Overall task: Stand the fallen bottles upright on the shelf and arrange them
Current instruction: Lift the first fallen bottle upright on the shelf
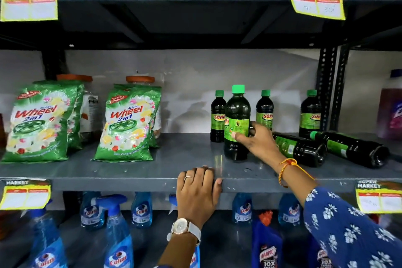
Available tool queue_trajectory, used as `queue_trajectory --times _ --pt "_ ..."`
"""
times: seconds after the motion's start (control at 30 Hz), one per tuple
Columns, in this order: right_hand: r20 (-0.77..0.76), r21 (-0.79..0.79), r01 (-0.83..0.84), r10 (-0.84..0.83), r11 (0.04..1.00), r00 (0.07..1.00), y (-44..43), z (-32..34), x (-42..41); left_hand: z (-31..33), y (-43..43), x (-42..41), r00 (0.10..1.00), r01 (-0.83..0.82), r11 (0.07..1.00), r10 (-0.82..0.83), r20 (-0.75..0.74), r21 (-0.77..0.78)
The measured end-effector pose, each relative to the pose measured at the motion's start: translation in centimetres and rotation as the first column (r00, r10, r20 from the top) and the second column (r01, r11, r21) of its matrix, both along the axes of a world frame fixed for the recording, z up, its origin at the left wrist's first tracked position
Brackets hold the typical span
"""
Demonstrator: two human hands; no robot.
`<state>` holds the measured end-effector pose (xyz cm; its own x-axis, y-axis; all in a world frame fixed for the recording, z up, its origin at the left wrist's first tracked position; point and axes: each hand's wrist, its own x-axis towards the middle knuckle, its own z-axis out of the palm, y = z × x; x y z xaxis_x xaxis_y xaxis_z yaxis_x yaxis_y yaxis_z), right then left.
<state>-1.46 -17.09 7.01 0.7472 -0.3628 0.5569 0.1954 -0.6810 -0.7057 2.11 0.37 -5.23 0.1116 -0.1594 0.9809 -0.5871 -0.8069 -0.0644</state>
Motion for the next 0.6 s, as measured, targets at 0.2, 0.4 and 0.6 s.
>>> queue_trajectory --times 0.2,0.4,0.6 --pt "0.03 0.061 -0.136 0.134 0.989 0.991 0.6 -1.2 -0.3 0.0 0.0 0.1 1.0 0.01 1.0 -0.01 -0.005 0.006" --pt "-0.073 0.101 -0.139 0.147 0.985 0.986 0.6 -2.0 -0.2 0.0 0.0 0.1 1.0 0.01 1.0 -0.01 -0.021 0.013" --pt "-0.14 0.103 -0.135 0.149 0.985 0.979 -0.2 -2.4 0.6 -0.1 -0.1 0.0 0.999 0.015 1.0 -0.015 -0.038 0.001"
